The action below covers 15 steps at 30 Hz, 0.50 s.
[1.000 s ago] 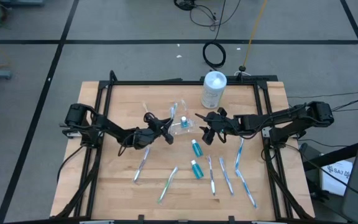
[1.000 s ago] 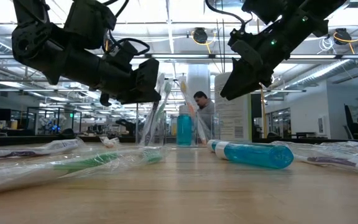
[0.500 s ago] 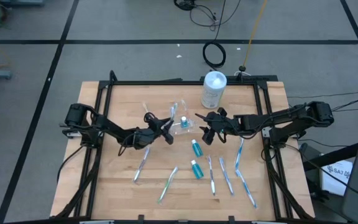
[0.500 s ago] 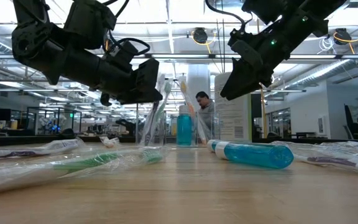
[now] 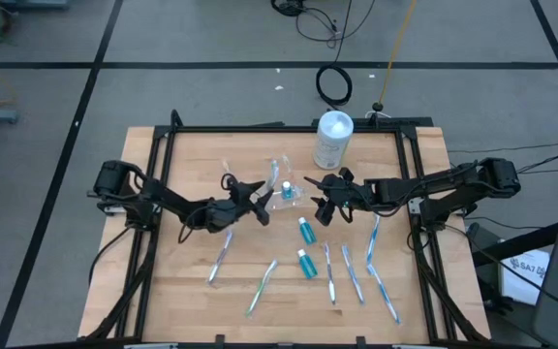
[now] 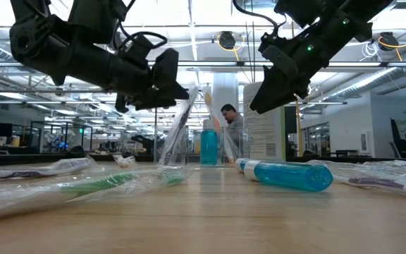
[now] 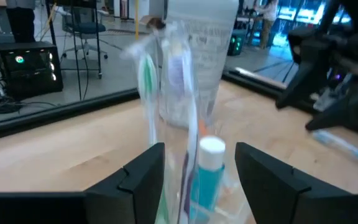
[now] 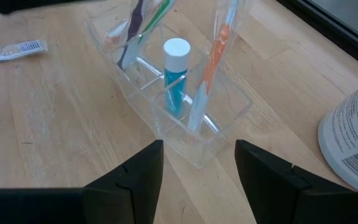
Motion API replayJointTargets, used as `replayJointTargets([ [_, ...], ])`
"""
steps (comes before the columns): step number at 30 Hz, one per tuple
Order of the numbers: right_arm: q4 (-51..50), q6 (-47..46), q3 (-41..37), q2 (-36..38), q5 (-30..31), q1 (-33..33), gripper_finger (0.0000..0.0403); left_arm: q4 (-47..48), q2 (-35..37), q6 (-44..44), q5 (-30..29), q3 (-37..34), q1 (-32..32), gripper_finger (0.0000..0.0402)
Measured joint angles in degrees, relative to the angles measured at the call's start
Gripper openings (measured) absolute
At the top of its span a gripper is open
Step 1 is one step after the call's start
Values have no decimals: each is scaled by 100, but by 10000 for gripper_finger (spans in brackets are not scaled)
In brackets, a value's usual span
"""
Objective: Pick & Place toothbrushing station
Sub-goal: Put the top blue mouthwash into the transparent organizer
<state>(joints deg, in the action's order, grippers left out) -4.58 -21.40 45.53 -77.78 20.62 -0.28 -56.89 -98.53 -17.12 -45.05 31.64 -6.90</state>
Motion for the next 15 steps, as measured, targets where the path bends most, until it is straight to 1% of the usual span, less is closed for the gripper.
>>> replayJointTargets([
  [10, -24, -1, 1, 0, -12, 1, 194, 64, 195, 45, 7, 4, -77, 205],
  [15, -31, -21, 1, 0, -166, 1, 194, 64, 195, -5, 25, 4, -161, 205],
])
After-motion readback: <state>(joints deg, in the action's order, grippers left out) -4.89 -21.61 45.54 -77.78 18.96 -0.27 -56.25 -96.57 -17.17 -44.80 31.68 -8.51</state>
